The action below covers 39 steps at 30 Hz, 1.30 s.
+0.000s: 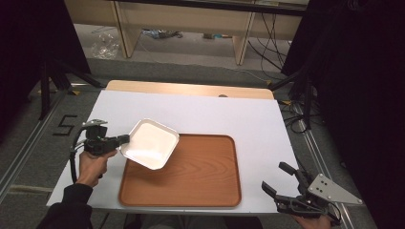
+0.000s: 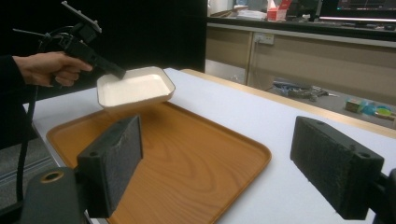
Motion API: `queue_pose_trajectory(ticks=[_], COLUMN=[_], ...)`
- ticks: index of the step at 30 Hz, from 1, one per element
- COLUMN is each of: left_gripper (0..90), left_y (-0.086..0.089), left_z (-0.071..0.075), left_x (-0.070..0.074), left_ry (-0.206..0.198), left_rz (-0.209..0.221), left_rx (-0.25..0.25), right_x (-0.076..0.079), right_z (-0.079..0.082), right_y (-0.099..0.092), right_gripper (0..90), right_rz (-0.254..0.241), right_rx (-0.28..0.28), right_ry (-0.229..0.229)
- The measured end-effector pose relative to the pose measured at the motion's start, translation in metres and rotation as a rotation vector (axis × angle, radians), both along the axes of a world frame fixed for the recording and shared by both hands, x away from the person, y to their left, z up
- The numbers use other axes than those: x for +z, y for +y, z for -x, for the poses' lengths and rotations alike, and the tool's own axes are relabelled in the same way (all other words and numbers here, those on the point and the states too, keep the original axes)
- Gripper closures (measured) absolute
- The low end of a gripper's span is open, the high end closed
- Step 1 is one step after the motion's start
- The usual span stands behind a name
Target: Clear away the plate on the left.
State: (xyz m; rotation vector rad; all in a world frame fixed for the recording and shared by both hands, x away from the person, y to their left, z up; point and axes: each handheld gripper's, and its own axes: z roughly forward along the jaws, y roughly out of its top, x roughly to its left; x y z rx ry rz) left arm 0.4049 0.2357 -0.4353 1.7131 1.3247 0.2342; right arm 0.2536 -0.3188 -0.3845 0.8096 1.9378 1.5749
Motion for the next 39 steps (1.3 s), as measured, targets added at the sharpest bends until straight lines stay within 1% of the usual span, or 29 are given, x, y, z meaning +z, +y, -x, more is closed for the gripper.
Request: queue_pose_trajectory(ticks=[1, 2, 3, 5, 7, 8, 9, 10, 11, 12, 13, 14, 16, 18, 19, 20, 22, 23, 26, 27, 28, 31, 32, 33, 34, 35, 36, 37, 39], left_gripper=[88.4, 88.4, 88.4, 88.4, 88.4, 88.4, 88.4, 88.4, 88.4, 88.4, 88.4, 88.3, 88.4, 88.4, 88.4, 88.4, 88.4, 88.3, 88.3, 88.3, 88.3, 88.3, 88.2, 88.2, 88.2, 88.2, 88.2, 88.1, 88.1], left_y=[0.0, -0.008, -0.008, -0.018, -0.024, -0.024, -0.032, -0.035, -0.038, -0.038, -0.041, -0.048, -0.053, -0.056, -0.057, -0.061, -0.062, -0.063, -0.065, -0.065, -0.065, -0.068, -0.069, -0.067, -0.07, -0.07, -0.07, -0.073, -0.074], left_z=[0.0, 0.003, 0.003, 0.009, 0.013, 0.013, 0.018, 0.02, 0.022, 0.022, 0.023, 0.025, 0.027, 0.028, 0.029, 0.03, 0.03, 0.031, 0.032, 0.033, 0.033, 0.034, 0.034, 0.034, 0.035, 0.035, 0.035, 0.036, 0.036], left_x=[0.0, 0.0, 0.0, 0.0, -0.001, -0.001, -0.001, -0.002, -0.003, -0.003, -0.003, -0.005, -0.006, -0.006, -0.006, -0.006, -0.007, -0.007, -0.011, -0.014, -0.014, -0.015, -0.016, -0.016, -0.018, -0.019, -0.019, -0.021, -0.021], left_ry=[0.0, 0.003, 0.003, 0.003, 0.004, 0.004, 0.01, 0.013, 0.021, 0.021, 0.024, 0.028, 0.029, 0.032, 0.033, 0.038, 0.035, 0.041, 0.049, 0.059, 0.059, 0.061, 0.054, 0.059, 0.067, 0.072, 0.072, 0.079, 0.078], left_rz=[0.0, -0.017, -0.017, 0.006, 0.011, 0.011, 0.0, -0.002, -0.006, -0.006, -0.013, -0.016, -0.02, -0.016, -0.024, -0.02, -0.027, -0.036, -0.024, -0.038, -0.038, -0.029, -0.028, -0.05, -0.05, -0.054, -0.054, -0.02, -0.025], left_rx=[0.0, -0.031, -0.031, -0.065, -0.083, -0.083, -0.099, -0.117, -0.131, -0.131, -0.141, -0.146, -0.161, -0.157, -0.167, -0.165, -0.17, -0.165, -0.157, -0.162, -0.162, -0.149, -0.139, -0.154, -0.154, -0.162, -0.162, -0.141, -0.146], right_x=[0.0, 0.0, 0.0, 0.0, 0.0, 0.0, 0.0, 0.0, 0.0, 0.0, 0.0, 0.0, 0.0, 0.0, 0.0, 0.0, 0.0, 0.0, 0.0, 0.0, 0.0, 0.0, 0.001, 0.001, 0.0, 0.0, 0.0, 0.0, 0.0], right_z=[0.002, 0.002, 0.001, 0.002, 0.002, 0.002, 0.0, 0.0, 0.002, 0.002, 0.002, 0.002, 0.002, 0.002, 0.002, 0.002, 0.002, 0.002, 0.002, 0.002, 0.002, 0.002, 0.002, 0.002, 0.002, 0.002, 0.002, 0.002, 0.002], right_y=[0.0, 0.0, 0.0, 0.0, 0.0, 0.0, 0.0, 0.0, 0.001, 0.001, 0.001, 0.001, 0.001, 0.001, 0.001, 0.001, 0.001, 0.001, 0.001, 0.001, 0.001, 0.001, 0.001, 0.001, 0.001, 0.001, 0.001, 0.001, 0.001], right_gripper=[17.7, 17.7, 17.7, 17.7, 17.7, 17.7, 17.7, 17.7, 17.8, 17.9, 17.9, 17.8, 17.9, 17.9, 17.8, 17.8, 17.8, 17.8, 17.9, 17.8, 17.8, 17.9, 17.9, 17.9, 17.9, 17.9, 17.9, 17.9, 17.9], right_rz=[-0.004, -0.004, -0.004, -0.003, -0.004, -0.004, -0.005, 0.002, -0.003, -0.003, -0.002, -0.002, -0.003, -0.004, -0.001, -0.002, -0.003, -0.002, -0.002, 0.0, 0.0, 0.0, 0.009, 0.009, 0.002, 0.0, 0.0, 0.001, 0.002], right_rx=[-0.007, -0.007, -0.007, -0.009, -0.007, -0.007, 0.003, -0.002, -0.007, -0.007, -0.008, -0.007, -0.007, -0.007, -0.007, -0.007, -0.007, -0.007, -0.005, -0.006, -0.006, -0.005, 0.0, 0.0, -0.004, -0.004, -0.004, -0.007, -0.006], right_ry=[0.018, 0.019, 0.019, 0.019, 0.019, 0.019, 0.0, 0.002, 0.015, 0.014, 0.015, 0.016, 0.016, 0.014, 0.018, 0.016, 0.015, 0.017, 0.015, 0.017, 0.017, 0.018, 0.03, 0.03, 0.017, 0.016, 0.016, 0.017, 0.016])
